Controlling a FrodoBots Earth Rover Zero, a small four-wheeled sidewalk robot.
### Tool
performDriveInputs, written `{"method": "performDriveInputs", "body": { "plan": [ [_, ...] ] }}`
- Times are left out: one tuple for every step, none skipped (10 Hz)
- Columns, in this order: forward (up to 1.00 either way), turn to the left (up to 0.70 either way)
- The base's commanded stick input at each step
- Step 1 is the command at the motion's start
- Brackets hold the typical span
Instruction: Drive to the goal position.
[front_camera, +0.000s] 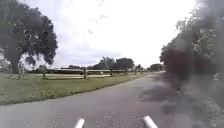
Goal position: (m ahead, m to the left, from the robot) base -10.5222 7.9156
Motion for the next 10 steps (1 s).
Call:
{"method": "performDriveInputs", "body": {
  "plan": [
    [0.06, 0.01],
    [0.06, 0.01],
    [0.06, 0.01],
    [0.06, 0.01],
    [0.06, 0.01],
    [0.06, 0.01],
    [0.06, 0.01],
    [0.06, 0.01],
    [0.06, 0.01],
    [0.06, 0.01]
  ]
}}
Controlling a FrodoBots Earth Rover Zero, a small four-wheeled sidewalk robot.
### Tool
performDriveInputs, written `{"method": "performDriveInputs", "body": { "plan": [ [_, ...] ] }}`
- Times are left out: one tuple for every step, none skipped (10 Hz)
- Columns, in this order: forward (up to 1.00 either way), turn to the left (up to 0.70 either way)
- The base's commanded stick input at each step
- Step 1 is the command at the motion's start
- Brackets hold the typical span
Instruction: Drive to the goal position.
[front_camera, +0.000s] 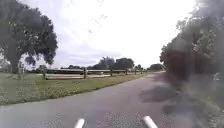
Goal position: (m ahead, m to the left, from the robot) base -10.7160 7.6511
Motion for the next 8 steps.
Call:
{"method": "performDriveInputs", "body": {
  "plan": [
    [0.06, 0.01],
    [0.06, 0.01],
    [0.06, 0.01],
    [0.06, 0.01],
    [0.06, 0.01],
    [0.06, 0.01],
    [0.06, 0.01],
    [0.06, 0.01]
  ]
}}
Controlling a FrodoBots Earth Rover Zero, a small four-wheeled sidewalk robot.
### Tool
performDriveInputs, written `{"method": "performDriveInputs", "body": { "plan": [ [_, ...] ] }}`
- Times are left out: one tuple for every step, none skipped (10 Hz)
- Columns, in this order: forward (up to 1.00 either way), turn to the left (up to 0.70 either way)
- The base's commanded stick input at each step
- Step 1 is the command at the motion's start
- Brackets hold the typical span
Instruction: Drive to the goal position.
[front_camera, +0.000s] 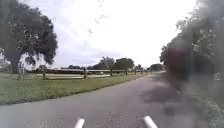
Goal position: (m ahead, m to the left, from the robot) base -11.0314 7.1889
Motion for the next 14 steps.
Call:
{"method": "performDriveInputs", "body": {
  "plan": [
    [0.06, 0.01],
    [0.06, 0.01],
    [0.06, 0.01],
    [0.06, 0.01],
    [0.06, 0.01],
    [0.06, 0.01],
    [0.06, 0.01],
    [0.06, 0.01],
    [0.06, 0.01],
    [0.06, 0.01],
    [0.06, 0.01],
    [0.06, 0.01],
    [0.06, 0.01],
    [0.06, 0.01]
  ]
}}
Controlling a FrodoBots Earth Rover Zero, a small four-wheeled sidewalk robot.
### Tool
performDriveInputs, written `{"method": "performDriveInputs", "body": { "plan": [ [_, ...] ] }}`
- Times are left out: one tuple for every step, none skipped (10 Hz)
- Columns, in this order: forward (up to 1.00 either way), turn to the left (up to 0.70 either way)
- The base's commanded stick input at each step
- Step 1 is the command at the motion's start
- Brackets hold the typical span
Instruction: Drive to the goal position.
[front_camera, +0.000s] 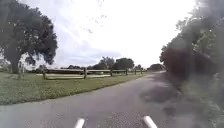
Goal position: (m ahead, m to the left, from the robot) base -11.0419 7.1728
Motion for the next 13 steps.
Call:
{"method": "performDriveInputs", "body": {
  "plan": [
    [0.06, 0.01],
    [0.06, 0.01],
    [0.06, 0.01],
    [0.06, 0.01],
    [0.06, 0.01],
    [0.06, 0.01],
    [0.06, 0.01],
    [0.06, 0.01],
    [0.06, 0.01],
    [0.06, 0.01],
    [0.06, 0.01],
    [0.06, 0.01],
    [0.06, 0.01]
  ]
}}
